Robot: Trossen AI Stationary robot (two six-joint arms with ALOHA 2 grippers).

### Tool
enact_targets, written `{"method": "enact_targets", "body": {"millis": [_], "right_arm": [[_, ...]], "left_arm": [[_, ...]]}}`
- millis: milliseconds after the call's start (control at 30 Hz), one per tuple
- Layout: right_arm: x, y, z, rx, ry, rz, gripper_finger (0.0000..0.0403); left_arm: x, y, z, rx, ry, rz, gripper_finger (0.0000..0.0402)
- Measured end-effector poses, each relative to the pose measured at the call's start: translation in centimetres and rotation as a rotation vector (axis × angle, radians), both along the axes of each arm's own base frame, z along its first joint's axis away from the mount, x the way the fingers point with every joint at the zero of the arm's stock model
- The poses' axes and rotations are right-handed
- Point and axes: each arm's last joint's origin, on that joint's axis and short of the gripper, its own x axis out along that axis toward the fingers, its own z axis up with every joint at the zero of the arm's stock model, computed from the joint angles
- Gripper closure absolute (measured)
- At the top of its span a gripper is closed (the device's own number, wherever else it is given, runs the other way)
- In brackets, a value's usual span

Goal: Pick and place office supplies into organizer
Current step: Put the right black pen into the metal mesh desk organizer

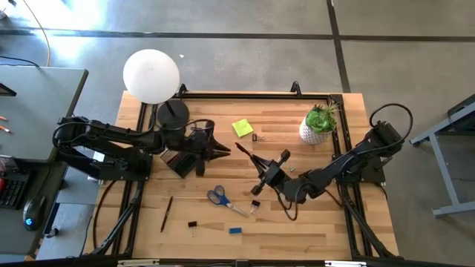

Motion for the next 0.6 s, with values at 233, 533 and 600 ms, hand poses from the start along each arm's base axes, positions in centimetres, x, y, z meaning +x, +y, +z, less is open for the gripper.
{"method": "enact_targets", "body": {"millis": [233,533,600], "right_arm": [[0.1,-0.5,2.5,-0.081,-0.076,0.156,0.0379],[1.7,-3.3,2.9,-0.095,-0.139,0.333,0.0378],[2.0,-3.6,2.7,-0.071,-0.129,0.371,0.0378]], "left_arm": [[-1.6,-0.3,-0.1,-0.065,-0.284,-0.014,0.0355],[-0.4,-1.6,-1.3,-0.151,-0.276,-0.08,0.0291],[-0.2,-2.0,-1.4,-0.147,-0.283,-0.067,0.0254]]}}
